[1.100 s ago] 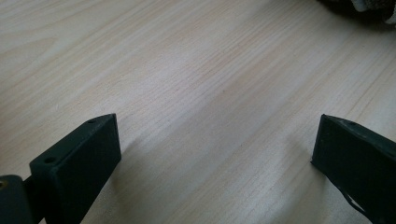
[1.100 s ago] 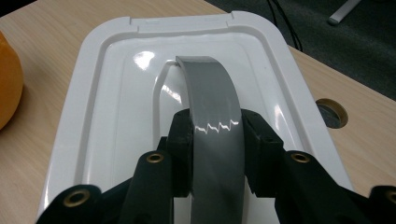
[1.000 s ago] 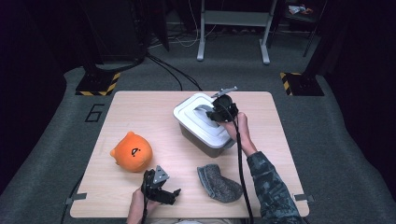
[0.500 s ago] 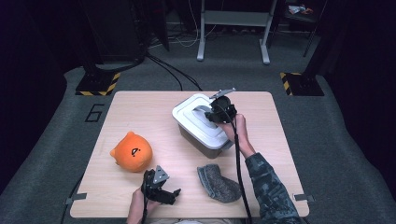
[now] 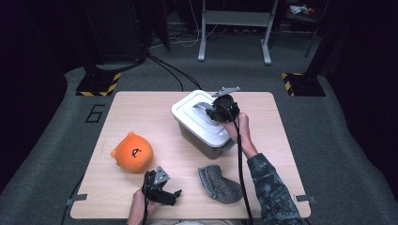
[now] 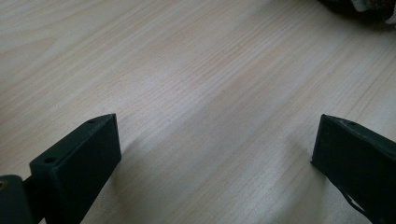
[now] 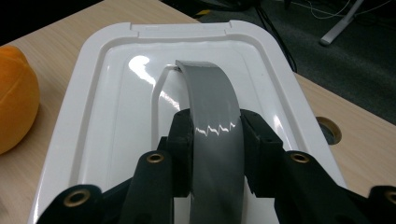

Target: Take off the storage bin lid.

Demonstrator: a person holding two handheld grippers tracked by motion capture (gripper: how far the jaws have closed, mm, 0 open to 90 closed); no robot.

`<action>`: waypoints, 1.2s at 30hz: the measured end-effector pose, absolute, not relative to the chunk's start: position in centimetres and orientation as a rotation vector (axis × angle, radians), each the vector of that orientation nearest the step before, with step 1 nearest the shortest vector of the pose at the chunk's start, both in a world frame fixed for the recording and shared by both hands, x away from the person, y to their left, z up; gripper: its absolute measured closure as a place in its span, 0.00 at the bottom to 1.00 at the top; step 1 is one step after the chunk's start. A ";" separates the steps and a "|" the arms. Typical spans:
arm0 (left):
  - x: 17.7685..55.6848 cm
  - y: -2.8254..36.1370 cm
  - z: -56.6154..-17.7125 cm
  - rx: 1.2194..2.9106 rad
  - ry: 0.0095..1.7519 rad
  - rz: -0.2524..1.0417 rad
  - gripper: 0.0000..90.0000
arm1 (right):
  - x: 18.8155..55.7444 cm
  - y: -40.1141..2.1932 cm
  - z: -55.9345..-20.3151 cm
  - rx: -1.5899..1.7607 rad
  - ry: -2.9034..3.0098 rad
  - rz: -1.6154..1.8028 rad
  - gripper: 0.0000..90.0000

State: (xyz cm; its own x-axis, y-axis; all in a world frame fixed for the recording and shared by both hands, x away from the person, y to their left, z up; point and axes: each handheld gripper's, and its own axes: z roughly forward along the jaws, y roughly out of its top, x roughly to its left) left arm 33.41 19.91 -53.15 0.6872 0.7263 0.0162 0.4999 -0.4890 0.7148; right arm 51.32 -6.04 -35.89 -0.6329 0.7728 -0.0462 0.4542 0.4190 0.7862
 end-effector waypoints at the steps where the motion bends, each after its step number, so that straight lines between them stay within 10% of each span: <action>1: 33.4 19.9 -53.1 2.196 0.936 0.413 0.01 | 51.3 -6.0 -35.9 1.047 2.276 1.077 0.74; 36: 33.4 19.9 -53.2 2.191 0.938 0.410 0.01 | 51.2 -11.4 -33.5 1.126 2.134 1.098 0.74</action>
